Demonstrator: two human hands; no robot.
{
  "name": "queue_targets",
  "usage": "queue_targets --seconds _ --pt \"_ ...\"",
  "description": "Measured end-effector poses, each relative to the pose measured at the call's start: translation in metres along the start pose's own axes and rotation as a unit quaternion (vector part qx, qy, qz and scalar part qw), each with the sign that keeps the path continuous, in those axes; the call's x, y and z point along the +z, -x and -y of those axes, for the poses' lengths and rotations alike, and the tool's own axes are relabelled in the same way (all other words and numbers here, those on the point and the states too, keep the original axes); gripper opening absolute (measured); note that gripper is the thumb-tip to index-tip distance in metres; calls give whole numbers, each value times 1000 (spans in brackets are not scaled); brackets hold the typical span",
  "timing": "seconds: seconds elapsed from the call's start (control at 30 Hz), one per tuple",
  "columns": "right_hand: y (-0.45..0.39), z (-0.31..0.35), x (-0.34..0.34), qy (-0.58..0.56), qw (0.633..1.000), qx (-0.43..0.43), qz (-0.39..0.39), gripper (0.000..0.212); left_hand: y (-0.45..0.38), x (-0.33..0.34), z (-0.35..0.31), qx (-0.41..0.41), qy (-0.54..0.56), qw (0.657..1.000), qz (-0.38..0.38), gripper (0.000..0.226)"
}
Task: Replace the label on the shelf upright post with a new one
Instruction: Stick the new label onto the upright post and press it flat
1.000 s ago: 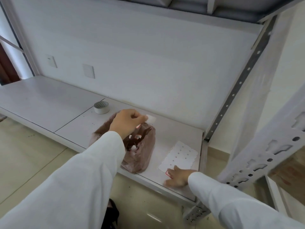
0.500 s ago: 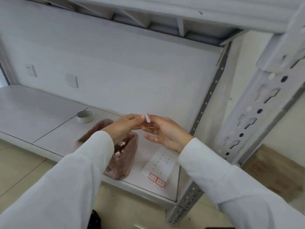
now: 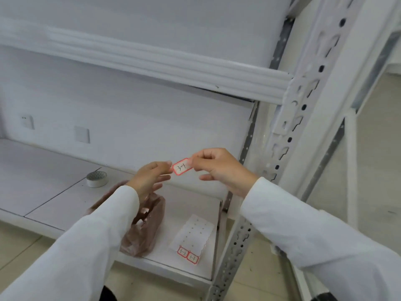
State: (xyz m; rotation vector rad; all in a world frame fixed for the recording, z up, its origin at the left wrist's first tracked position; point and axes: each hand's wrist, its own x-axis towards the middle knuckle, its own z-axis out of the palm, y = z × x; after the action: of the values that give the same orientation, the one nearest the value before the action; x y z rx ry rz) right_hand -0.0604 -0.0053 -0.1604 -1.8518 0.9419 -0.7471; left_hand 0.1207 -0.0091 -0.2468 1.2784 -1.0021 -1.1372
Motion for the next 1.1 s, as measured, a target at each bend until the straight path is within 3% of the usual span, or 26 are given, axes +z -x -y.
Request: queue_targets --seconds 0.13,0.33,0.53,0.63,0.77,0.9,1.1 --pt "24 47 -38 21 997 -45 -57 10 20 30 -68 77 13 997 13 23" --pt "77 85 -100 -149 985 -70 -44 15 73 90 -147 242 -45 967 59 26" --pt "98 87 -149 -141 946 -117 -269 13 98 135 -187 400 -33 915 20 12" --pt "95 90 -159 -139 912 -143 -357 14 92 160 -206 432 -34 901 9 9" --pt "82 94 -154 -102 886 -180 -415 14 68 178 -211 438 -155 885 17 36" --pt "69 95 -145 -68 879 -197 -429 18 49 175 -202 455 -348 820 -12 42" --pt "61 93 -136 -45 871 -202 -446 17 51 176 -217 409 -332 850 -2 37"
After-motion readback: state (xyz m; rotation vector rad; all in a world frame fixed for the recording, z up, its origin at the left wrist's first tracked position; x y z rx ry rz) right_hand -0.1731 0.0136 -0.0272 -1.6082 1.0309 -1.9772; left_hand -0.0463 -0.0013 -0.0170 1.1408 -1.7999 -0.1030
